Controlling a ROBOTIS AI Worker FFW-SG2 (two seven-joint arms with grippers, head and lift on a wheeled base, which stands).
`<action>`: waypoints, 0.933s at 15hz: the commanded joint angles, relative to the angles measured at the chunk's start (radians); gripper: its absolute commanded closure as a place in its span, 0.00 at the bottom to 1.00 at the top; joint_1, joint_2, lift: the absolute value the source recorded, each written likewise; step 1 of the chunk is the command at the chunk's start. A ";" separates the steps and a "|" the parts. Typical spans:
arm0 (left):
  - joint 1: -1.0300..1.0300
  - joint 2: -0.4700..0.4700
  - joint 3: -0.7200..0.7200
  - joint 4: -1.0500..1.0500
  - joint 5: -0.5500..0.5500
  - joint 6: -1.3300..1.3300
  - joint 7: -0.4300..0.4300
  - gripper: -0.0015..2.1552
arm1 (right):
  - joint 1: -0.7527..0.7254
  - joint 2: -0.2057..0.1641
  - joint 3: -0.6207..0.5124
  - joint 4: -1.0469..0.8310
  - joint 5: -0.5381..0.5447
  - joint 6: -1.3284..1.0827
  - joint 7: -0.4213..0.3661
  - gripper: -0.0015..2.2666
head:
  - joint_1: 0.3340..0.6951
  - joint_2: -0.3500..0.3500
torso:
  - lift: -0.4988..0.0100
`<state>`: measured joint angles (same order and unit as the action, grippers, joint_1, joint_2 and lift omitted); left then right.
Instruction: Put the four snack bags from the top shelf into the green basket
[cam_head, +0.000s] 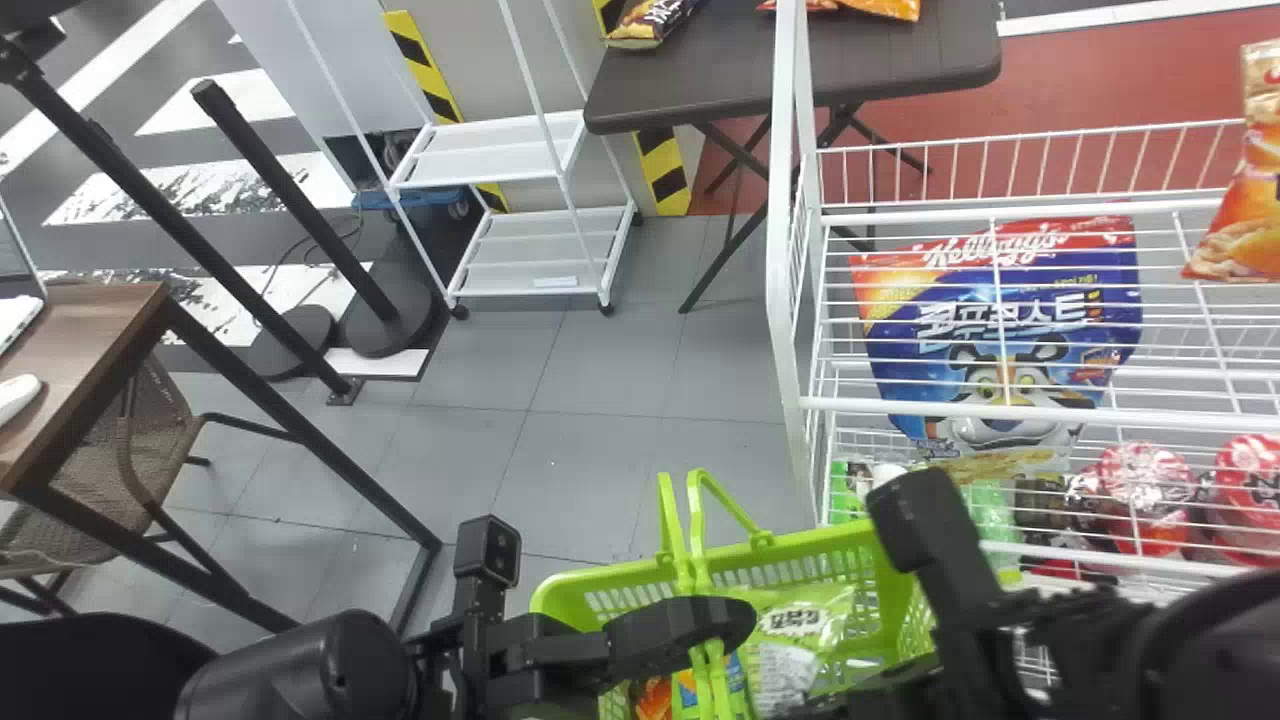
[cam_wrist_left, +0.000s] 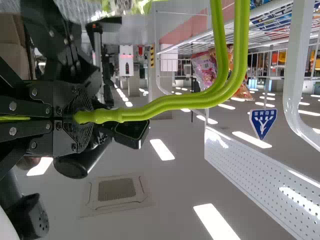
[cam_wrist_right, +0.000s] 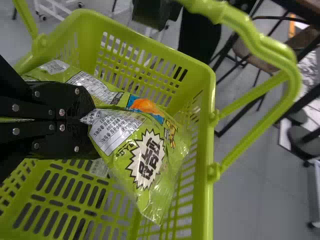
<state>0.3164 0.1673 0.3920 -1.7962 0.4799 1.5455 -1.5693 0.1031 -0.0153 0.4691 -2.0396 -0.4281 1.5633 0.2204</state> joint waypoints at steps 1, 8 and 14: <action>0.001 0.001 0.001 0.000 0.000 0.000 -0.011 1.00 | -0.023 0.000 0.020 0.030 0.000 0.009 0.001 0.20 | 1.00 1.00 | 0.98; -0.002 0.003 -0.007 -0.002 0.002 0.000 -0.011 1.00 | 0.064 -0.026 -0.240 -0.346 -0.046 0.009 0.005 0.03 | 1.00 1.00 | 0.98; -0.003 0.008 -0.009 -0.002 0.002 0.003 -0.011 1.00 | 0.102 -0.026 -0.590 -0.435 -0.009 0.009 0.016 0.03 | 1.00 0.86 | 0.98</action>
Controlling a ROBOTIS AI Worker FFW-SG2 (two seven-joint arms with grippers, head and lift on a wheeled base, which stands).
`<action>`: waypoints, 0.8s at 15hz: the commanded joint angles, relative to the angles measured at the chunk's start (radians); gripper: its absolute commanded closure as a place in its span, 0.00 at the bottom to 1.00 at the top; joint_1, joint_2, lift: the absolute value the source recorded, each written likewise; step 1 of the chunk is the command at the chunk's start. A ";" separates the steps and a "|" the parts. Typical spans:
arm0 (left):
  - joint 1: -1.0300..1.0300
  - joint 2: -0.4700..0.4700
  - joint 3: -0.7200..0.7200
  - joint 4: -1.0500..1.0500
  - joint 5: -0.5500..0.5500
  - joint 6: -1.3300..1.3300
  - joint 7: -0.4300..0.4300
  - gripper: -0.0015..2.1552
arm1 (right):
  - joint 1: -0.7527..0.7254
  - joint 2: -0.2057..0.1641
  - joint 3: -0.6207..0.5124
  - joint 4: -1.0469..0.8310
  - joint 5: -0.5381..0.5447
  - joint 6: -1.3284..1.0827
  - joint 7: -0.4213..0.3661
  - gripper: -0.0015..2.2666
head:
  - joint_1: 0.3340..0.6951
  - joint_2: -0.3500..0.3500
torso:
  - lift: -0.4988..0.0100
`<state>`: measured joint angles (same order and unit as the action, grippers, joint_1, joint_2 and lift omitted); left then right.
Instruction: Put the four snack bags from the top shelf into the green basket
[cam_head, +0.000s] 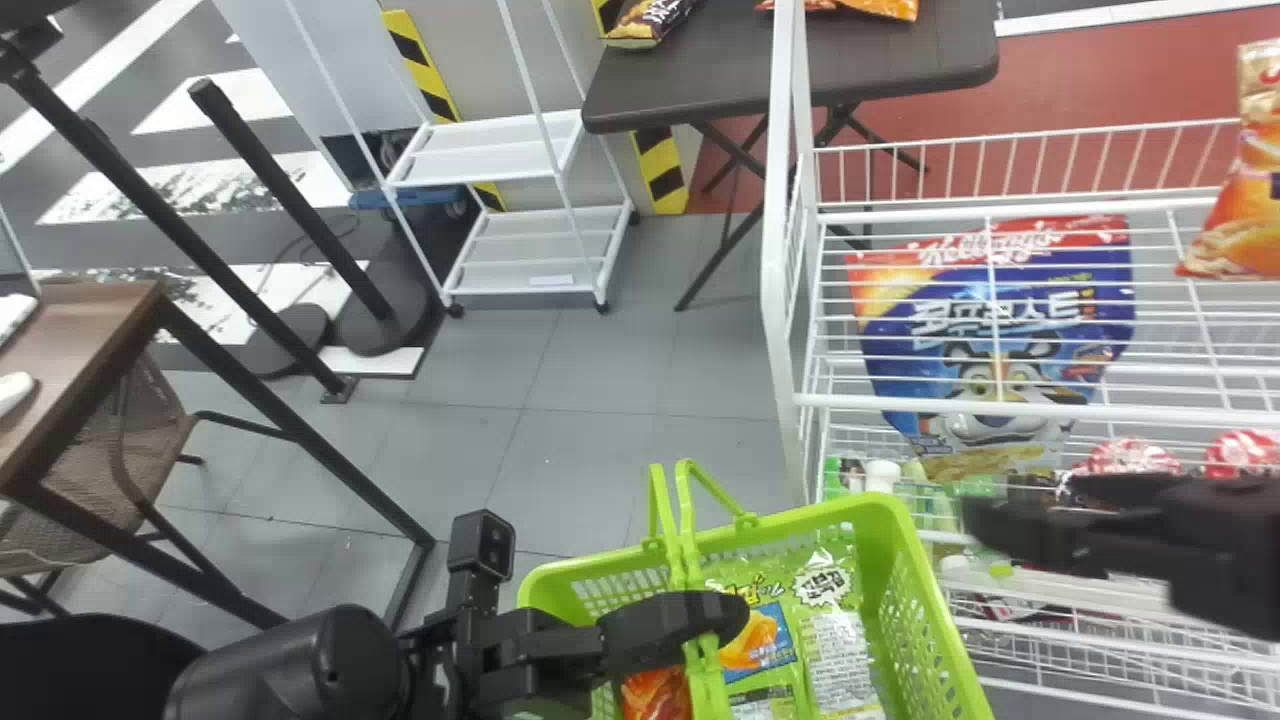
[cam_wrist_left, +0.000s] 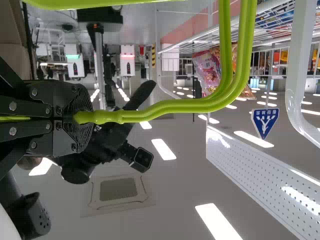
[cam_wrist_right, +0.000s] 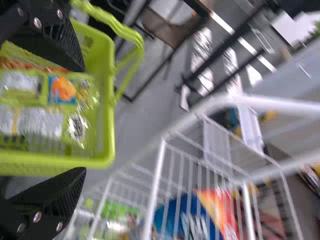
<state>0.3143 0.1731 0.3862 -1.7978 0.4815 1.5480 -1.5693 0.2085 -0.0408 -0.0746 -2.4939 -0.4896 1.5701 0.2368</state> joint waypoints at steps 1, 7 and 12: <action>-0.003 0.002 -0.006 0.000 0.000 -0.002 -0.011 1.00 | -0.011 -0.001 -0.047 0.058 0.144 -0.083 -0.008 0.03 | 1.00 0.79 | 0.98; 0.000 0.003 0.007 0.006 0.000 -0.002 -0.011 1.00 | -0.179 0.001 -0.047 0.380 0.471 -0.598 -0.034 0.03 | 1.00 0.39 | 0.98; 0.005 0.003 0.010 0.011 0.002 -0.002 -0.011 1.00 | -0.374 0.001 -0.079 0.724 0.588 -0.795 -0.047 0.03 | 1.00 0.28 | 0.98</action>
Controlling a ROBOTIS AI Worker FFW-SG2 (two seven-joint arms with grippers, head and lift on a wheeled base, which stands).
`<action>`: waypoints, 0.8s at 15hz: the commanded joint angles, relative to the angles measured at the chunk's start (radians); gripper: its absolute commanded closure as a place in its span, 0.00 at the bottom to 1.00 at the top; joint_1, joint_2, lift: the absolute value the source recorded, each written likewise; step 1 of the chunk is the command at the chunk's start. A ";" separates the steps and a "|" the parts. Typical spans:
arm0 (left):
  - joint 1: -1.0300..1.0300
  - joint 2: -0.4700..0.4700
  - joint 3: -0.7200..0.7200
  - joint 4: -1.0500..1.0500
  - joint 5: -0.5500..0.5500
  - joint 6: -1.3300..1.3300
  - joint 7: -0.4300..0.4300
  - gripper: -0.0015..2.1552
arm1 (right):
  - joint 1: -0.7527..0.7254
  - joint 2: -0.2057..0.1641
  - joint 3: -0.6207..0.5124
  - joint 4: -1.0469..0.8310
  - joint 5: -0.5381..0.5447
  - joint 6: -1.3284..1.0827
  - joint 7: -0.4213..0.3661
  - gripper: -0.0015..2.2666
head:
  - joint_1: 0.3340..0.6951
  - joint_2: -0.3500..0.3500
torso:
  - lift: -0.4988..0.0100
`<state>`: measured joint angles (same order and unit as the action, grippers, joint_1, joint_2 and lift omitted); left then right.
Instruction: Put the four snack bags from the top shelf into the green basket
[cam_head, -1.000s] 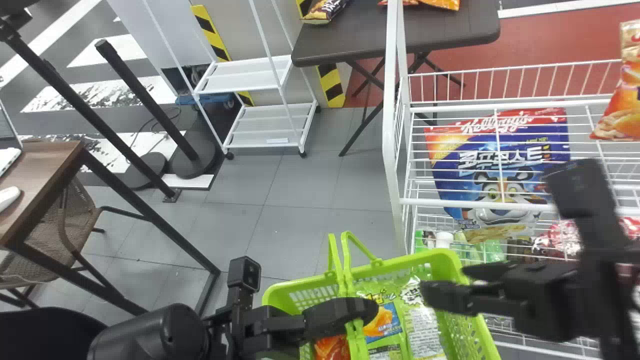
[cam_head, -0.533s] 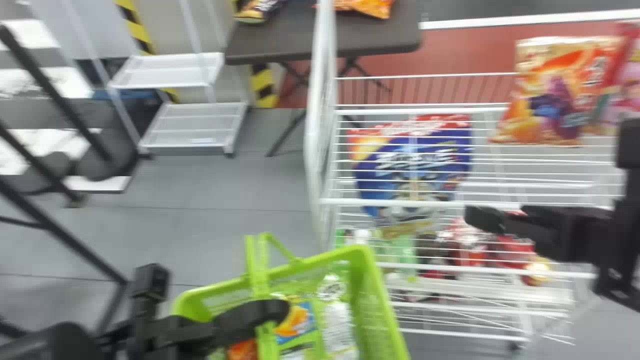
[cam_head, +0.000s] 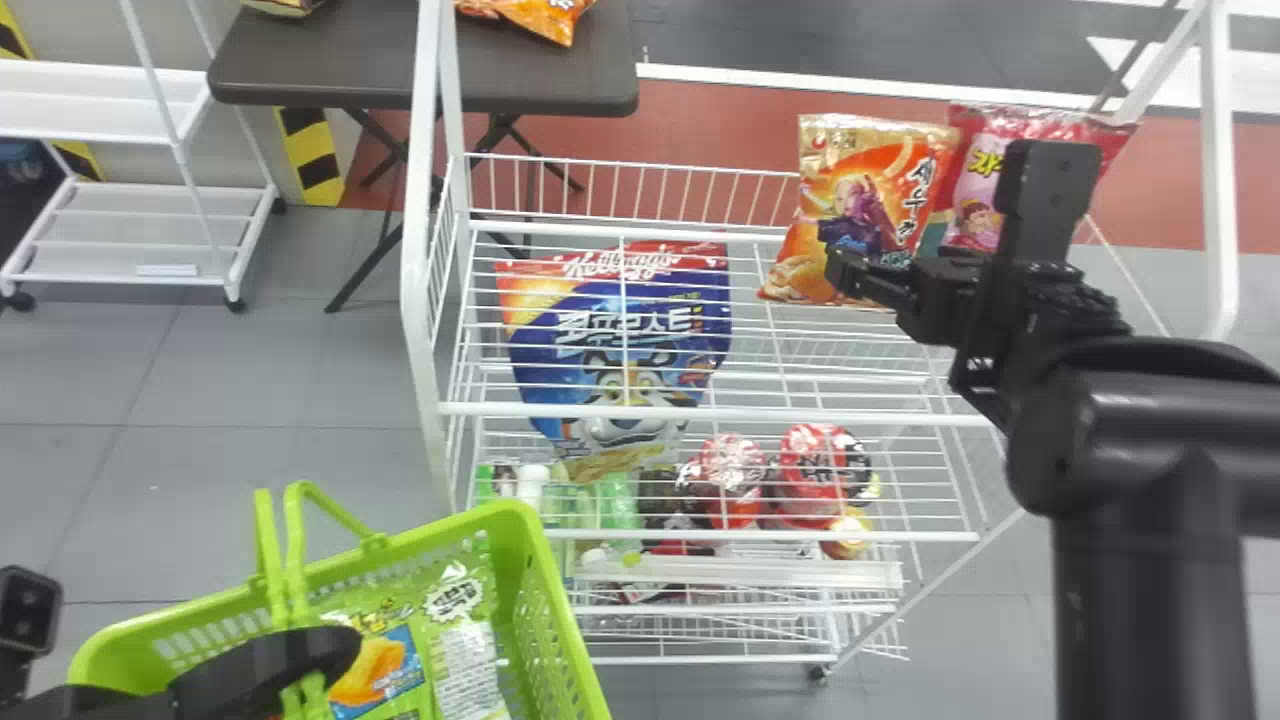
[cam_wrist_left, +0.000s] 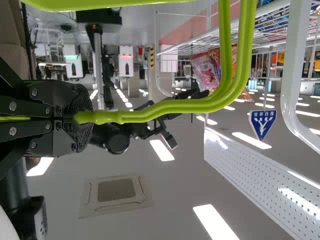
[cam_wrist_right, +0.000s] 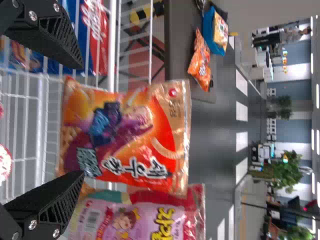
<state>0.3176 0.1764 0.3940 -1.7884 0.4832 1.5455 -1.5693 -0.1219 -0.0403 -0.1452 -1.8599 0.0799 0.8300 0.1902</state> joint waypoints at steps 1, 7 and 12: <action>0.003 0.000 0.002 0.003 0.000 0.000 -0.011 1.00 | -0.074 -0.001 -0.011 0.162 0.034 -0.110 -0.009 0.03 | 1.00 0.26 | 0.98; 0.008 -0.002 0.011 0.006 0.002 -0.003 -0.011 1.00 | -0.217 -0.001 -0.005 0.446 0.104 -0.211 -0.040 0.12 | 1.00 0.23 | 0.98; 0.006 0.000 0.012 0.017 0.002 -0.009 -0.011 1.00 | -0.199 0.002 -0.014 0.447 0.067 -0.217 -0.018 0.99 | 1.00 0.26 | 0.98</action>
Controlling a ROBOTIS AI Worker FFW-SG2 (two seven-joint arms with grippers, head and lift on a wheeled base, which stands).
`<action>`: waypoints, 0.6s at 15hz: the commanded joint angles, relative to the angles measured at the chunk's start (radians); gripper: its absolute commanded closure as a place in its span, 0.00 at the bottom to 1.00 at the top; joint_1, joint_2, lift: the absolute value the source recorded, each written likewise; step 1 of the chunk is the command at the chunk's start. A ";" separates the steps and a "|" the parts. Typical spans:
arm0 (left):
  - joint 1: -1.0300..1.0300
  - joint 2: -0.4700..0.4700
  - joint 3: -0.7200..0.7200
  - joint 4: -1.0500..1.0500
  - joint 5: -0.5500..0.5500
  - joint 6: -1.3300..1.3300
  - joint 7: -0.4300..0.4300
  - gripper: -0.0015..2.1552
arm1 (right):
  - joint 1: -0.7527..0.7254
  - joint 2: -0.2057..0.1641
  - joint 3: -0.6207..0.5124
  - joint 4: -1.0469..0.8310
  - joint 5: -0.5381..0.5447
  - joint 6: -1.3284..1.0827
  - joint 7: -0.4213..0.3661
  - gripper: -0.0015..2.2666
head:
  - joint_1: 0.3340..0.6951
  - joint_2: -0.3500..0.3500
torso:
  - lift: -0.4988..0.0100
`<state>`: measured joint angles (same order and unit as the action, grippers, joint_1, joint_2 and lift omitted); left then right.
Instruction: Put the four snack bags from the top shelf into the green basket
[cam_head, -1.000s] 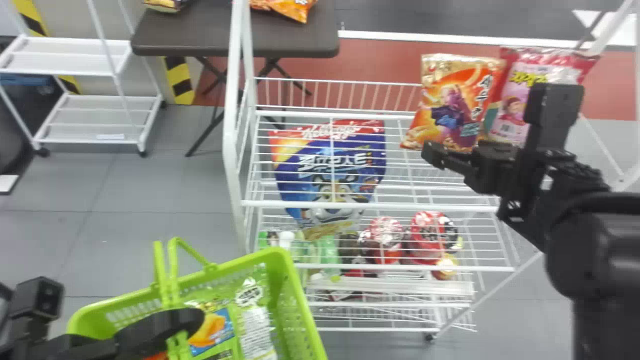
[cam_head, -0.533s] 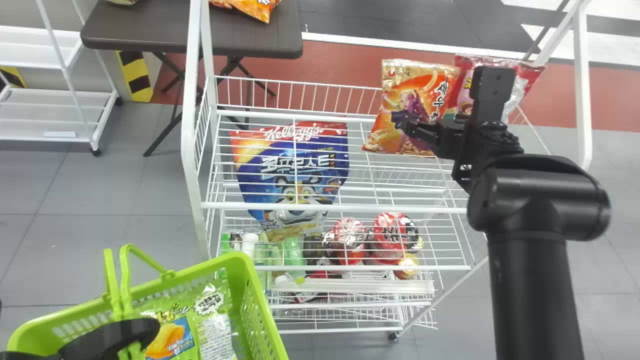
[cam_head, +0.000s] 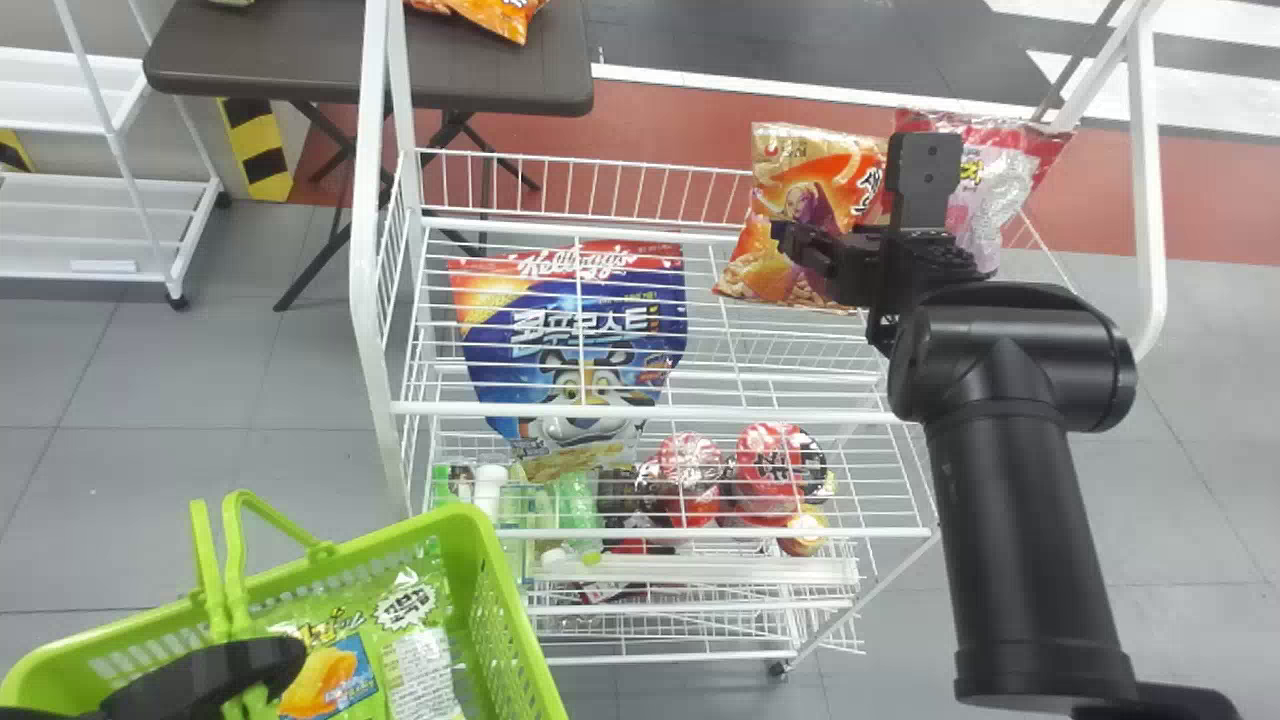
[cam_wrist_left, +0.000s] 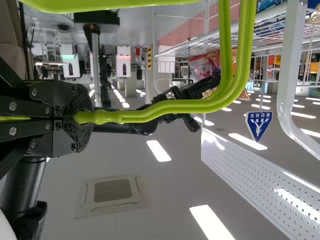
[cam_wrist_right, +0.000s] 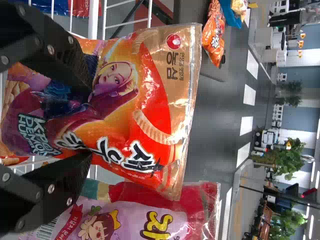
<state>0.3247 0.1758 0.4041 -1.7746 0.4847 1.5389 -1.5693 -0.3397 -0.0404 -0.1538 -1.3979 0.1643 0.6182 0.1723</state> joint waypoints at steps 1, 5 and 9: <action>-0.001 0.001 0.002 0.004 0.000 -0.003 -0.011 1.00 | 0.047 0.000 -0.009 -0.050 -0.035 -0.030 0.000 0.99 | 1.00 0.26 | 0.98; -0.001 0.001 0.001 0.006 0.000 -0.003 -0.011 1.00 | 0.151 0.000 -0.033 -0.213 -0.117 -0.057 0.013 0.99 | 1.00 0.26 | 0.98; -0.001 0.001 0.007 0.006 0.000 -0.003 -0.011 1.00 | 0.327 0.000 -0.056 -0.578 -0.259 0.111 0.024 0.99 | 1.00 0.26 | 0.98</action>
<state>0.3236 0.1764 0.4096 -1.7685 0.4847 1.5364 -1.5693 -0.0744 -0.0399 -0.1987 -1.8361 -0.0462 0.6410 0.1942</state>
